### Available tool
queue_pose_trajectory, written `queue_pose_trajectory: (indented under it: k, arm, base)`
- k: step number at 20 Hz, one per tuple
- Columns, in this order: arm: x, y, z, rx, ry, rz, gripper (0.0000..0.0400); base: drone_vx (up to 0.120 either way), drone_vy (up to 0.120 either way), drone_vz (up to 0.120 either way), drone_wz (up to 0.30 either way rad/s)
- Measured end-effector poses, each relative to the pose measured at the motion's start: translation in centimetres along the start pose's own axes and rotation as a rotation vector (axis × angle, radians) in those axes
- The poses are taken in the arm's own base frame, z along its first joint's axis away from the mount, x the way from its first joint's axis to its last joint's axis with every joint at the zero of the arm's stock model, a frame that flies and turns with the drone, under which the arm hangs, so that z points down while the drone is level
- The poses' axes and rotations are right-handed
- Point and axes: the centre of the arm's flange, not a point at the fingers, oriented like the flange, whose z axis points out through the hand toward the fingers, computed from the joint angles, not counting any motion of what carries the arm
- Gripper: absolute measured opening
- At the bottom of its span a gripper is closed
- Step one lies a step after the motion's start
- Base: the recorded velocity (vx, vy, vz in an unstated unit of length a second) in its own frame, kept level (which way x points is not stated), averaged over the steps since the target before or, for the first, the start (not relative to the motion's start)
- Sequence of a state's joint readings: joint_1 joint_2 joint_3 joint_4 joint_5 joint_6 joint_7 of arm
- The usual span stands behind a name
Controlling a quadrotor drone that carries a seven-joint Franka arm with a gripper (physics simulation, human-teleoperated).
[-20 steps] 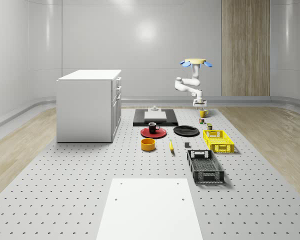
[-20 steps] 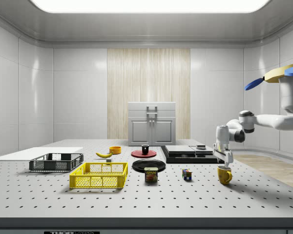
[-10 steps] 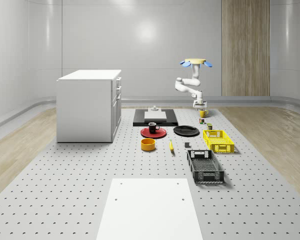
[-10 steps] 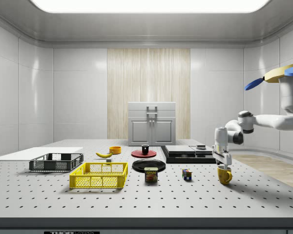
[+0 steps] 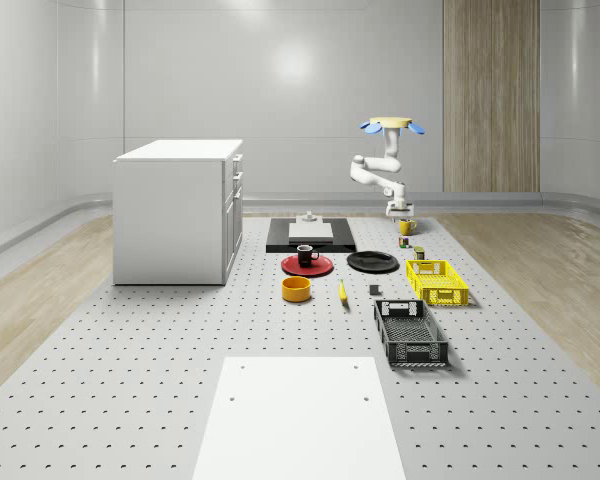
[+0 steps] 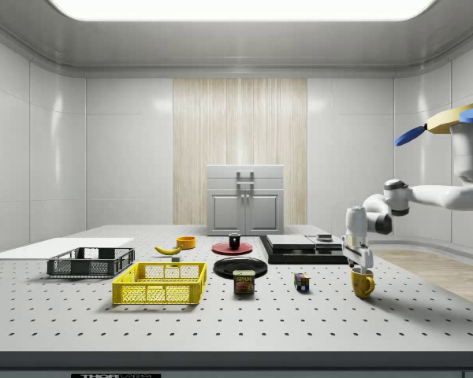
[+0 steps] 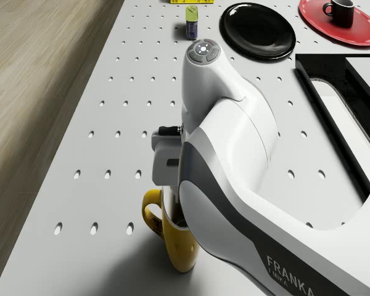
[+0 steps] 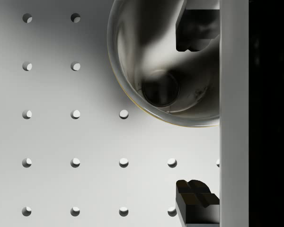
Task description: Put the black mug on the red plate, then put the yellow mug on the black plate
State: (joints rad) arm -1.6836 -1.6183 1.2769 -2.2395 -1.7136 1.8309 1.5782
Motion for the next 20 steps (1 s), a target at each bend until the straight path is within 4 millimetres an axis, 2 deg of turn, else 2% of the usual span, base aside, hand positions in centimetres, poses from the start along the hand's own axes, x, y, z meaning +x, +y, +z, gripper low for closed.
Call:
queue_pose_trajectory:
  k: [1, 4, 6, 8, 11, 16, 20]
  arm:
    - [0.0, 0.0, 0.1, 0.000, 0.000, 0.000, 0.0400]
    - [0.0, 0.0, 0.2, 0.000, 0.000, 0.000, 0.0259]
    - [0.0, 0.0, 0.3, 0.000, 0.000, 0.000, 0.0200]
    - [0.0, 0.0, 0.3, 0.000, 0.000, 0.000, 0.0165]
    - [0.0, 0.0, 0.3, 0.000, 0.000, 0.000, 0.0136]
    - [0.0, 0.0, -0.2, 0.000, 0.000, 0.000, 0.0117]
    - [0.0, 0.0, -1.6, 0.000, 0.000, 0.000, 0.0113]
  base:
    - [0.000, 0.000, 0.000, 0.000]
    - [0.000, 0.000, 0.000, 0.000]
    - [0.000, 0.000, 0.000, 0.000]
    - [0.000, 0.000, 0.000, 0.000]
    - [0.000, 0.000, 0.000, 0.000]
    - [0.000, 0.000, 0.000, 0.000]
    - [0.000, 0.000, 0.110, 0.000]
